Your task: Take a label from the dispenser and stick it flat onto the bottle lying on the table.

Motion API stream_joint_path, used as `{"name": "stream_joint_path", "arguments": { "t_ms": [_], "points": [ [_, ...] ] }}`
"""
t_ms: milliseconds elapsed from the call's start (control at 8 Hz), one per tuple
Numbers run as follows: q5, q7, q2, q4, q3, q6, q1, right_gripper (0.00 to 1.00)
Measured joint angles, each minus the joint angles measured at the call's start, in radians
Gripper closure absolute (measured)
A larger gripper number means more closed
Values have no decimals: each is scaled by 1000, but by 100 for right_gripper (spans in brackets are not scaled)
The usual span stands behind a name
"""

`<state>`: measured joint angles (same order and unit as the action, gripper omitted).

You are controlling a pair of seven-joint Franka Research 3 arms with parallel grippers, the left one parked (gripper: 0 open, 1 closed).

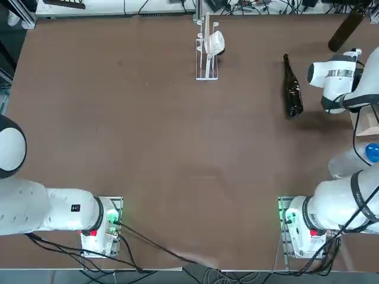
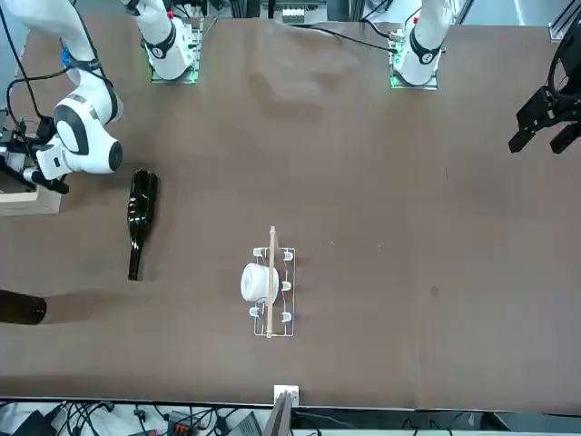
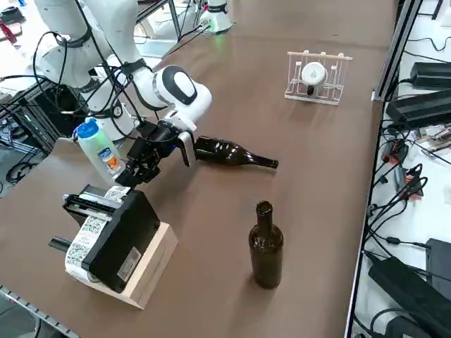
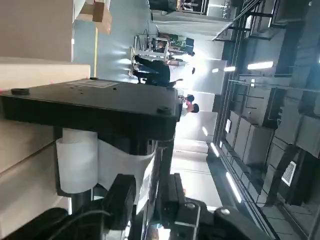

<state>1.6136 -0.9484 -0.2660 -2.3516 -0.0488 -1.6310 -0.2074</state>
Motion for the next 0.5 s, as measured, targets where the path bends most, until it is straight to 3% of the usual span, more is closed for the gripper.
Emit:
{"name": "stream_joint_path", "arguments": {
  "t_ms": [375, 500],
  "points": [
    [0, 0, 0, 0, 0, 1, -1, 71],
    [0, 0, 0, 0, 0, 1, -1, 77]
  ]
}}
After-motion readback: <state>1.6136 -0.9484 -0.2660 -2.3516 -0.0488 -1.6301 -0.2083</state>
